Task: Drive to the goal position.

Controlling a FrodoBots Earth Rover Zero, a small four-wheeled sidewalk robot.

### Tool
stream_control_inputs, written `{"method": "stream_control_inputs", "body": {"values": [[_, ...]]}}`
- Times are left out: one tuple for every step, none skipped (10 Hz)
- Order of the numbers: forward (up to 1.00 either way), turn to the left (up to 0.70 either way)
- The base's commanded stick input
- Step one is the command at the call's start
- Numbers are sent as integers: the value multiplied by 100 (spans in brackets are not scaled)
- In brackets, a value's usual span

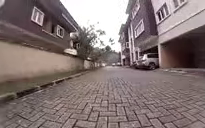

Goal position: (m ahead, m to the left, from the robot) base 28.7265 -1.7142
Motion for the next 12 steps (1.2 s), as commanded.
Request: {"method": "stream_control_inputs", "body": {"values": [[70,0],[70,0],[70,0],[70,0],[70,0],[70,0],[70,0],[70,0],[70,0],[70,0],[70,0],[70,0]]}}
